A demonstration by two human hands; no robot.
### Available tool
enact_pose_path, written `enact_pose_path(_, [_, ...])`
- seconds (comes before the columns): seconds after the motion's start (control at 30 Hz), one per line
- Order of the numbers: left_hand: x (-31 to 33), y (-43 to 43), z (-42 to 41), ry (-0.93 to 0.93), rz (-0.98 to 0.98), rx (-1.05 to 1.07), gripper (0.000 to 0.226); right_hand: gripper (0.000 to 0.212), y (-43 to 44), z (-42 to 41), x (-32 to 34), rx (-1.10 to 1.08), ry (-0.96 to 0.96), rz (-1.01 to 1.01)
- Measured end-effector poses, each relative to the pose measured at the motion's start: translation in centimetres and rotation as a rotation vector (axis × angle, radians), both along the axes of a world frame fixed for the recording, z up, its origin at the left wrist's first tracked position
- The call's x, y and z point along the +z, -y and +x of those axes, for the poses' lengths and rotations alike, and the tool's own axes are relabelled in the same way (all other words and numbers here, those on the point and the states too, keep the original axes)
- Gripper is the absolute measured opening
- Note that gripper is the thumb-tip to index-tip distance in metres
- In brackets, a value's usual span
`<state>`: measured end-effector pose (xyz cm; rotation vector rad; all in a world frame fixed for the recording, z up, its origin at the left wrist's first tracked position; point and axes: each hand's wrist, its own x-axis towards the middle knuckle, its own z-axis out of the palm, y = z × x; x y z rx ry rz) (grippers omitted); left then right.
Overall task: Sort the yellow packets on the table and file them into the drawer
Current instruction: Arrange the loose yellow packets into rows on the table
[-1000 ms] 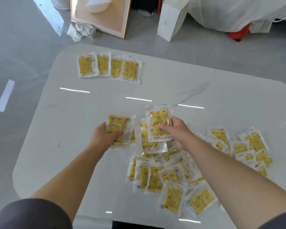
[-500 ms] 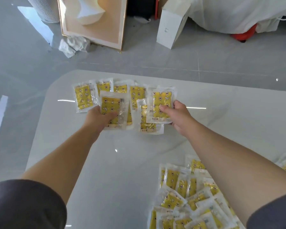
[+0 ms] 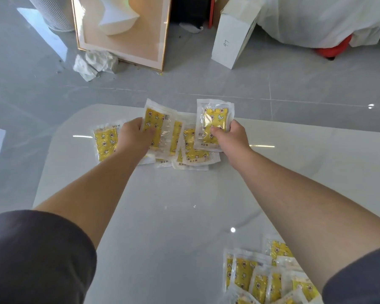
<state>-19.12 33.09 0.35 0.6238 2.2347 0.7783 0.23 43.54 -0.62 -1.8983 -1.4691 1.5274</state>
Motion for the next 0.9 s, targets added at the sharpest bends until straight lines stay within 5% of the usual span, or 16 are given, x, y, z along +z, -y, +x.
enact_pose_path(0.2, [0.4, 0.9, -0.8, -0.203, 0.057, 0.093, 0.025, 0.026, -0.2, 2.1, 0.1, 0.014, 0.071, 0.008])
enact_pose_path(0.4, [0.2, 2.9, -3.1, -0.162, -0.196, 0.14, 0.033, 0.03, 0.2, 4.8, -0.2, 0.162, 0.359, -0.025])
enact_pose_path(0.5, [0.9, 3.7, -2.0, -0.355, -0.32, 0.082, 0.055, 0.041, 1.3, 5.8, 0.5, 0.288, 0.623, 0.12])
enact_pose_path(0.6, [2.0, 5.5, 1.4, -0.456, -0.202, -0.033, 0.055, 0.041, 3.3, 7.8, 1.6, 0.39, 0.708, 0.249])
enact_pose_path(0.77, [2.6, 10.3, 10.5, -0.369, -0.126, -0.191, 0.043, 0.036, 8.7, 13.3, 3.1, 0.527, 0.634, 0.218])
enact_pose_path(0.9, [2.8, 14.8, 19.1, -0.108, -0.148, -0.251, 0.033, 0.031, 13.4, 18.6, 4.4, 0.653, 0.625, 0.135])
